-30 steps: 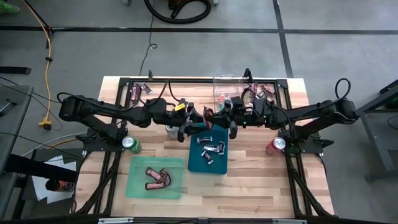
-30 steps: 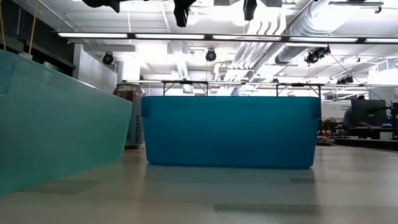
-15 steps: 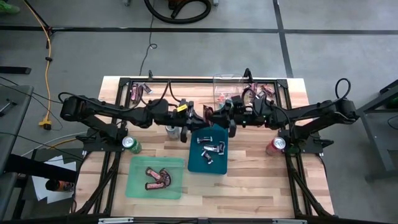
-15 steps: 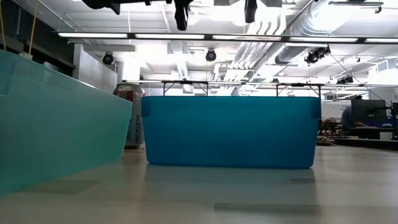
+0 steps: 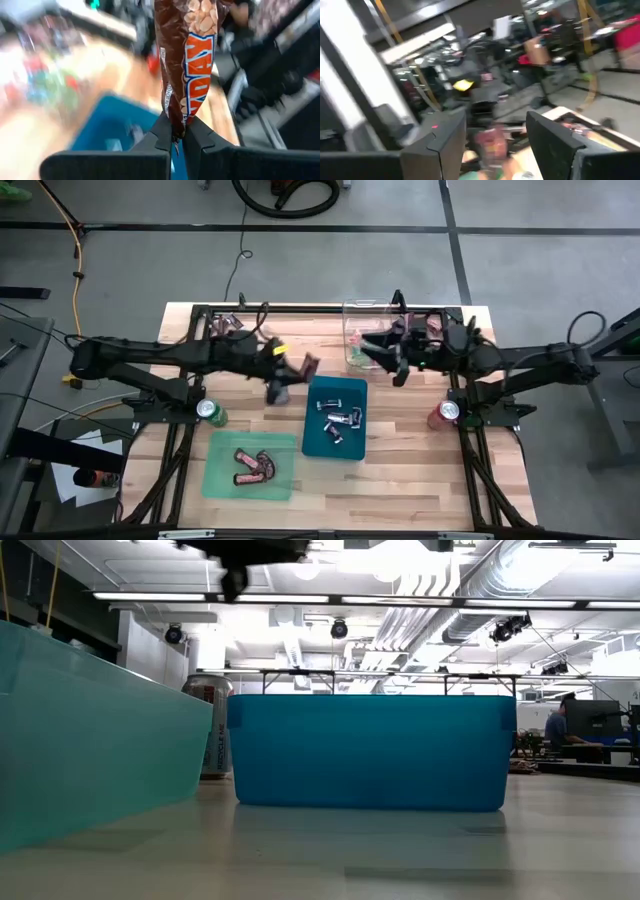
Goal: Sort candy
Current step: Put the brown chocolate into the green bin
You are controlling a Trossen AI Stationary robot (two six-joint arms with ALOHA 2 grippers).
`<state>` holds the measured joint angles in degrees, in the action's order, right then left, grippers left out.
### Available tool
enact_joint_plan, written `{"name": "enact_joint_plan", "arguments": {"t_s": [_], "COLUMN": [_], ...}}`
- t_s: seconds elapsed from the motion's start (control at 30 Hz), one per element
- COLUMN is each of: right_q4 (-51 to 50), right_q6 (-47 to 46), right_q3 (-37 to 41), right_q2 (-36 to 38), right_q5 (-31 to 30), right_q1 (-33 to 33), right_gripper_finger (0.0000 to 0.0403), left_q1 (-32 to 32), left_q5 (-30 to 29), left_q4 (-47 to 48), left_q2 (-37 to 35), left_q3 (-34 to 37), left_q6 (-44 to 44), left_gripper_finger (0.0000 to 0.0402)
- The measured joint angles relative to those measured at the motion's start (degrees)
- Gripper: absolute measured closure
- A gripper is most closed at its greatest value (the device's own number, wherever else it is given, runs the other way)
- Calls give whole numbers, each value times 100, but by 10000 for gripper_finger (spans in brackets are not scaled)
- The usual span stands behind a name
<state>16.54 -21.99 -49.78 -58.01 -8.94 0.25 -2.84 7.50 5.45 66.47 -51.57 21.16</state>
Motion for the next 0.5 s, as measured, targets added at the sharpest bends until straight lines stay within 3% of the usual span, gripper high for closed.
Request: {"name": "enact_joint_plan", "arguments": {"t_s": [0.17, 0.33, 0.5], "right_q4": [-917, -1247, -1315], "right_q6": [37, -26, -27], "right_q3": [0, 0, -2], "right_q2": [424, 478, 390], "right_q5": [-544, -1016, -1049], "right_q1": [0, 0, 0], "right_gripper_finger": [202, 201, 201], "left_q1": [1140, 2924, 4346], "left_q5": [-5, -649, -1015], "left_q4": [1648, 3079, 3009], "left_q2": [-778, -848, -313], "left_q3": [-4, -6, 188], "left_q6": [868, 2719, 4026], "left_gripper_finger": [401, 401, 393]}}
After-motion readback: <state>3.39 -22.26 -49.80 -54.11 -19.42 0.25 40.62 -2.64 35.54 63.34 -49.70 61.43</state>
